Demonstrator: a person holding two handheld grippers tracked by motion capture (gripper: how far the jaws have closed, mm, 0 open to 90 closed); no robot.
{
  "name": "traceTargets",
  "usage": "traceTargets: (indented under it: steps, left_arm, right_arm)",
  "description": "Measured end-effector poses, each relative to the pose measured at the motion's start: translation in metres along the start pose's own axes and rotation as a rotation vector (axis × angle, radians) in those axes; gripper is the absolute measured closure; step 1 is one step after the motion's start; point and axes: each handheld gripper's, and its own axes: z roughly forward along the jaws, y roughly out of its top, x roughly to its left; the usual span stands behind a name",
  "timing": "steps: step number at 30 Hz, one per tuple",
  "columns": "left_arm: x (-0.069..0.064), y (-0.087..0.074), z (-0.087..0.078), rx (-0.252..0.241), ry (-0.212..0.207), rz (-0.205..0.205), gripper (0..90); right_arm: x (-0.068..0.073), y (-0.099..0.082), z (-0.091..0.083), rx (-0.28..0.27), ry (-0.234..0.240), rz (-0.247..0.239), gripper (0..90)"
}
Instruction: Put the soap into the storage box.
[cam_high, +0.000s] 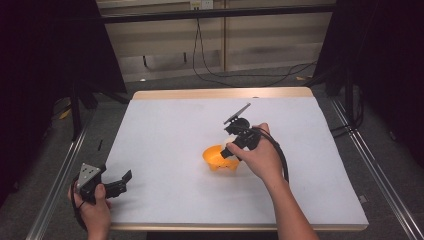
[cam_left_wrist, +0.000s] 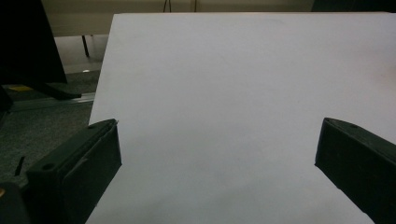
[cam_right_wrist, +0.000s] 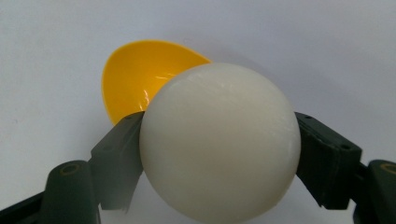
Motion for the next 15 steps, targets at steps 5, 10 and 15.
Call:
traceTargets:
  steps: [5, 10, 15]
  left_arm:
    - [0.000, 0.000, 0.000, 0.001, 0.001, 0.004, 0.1]
    - [0.000, 0.000, 0.000, 0.002, 0.006, 0.002, 0.1]
    - [0.000, 0.000, 0.000, 0.002, 0.006, 0.002, 0.2]
  right_arm:
    - [0.005, 0.004, 0.003, 0.000, 0.001, 0.018, 23.8]
    - [0.008, 0.006, 0.009, 0.014, -0.004, 0.043, 23.8]
    - [0.010, 0.007, 0.015, 0.029, -0.002, 0.071, 23.8]
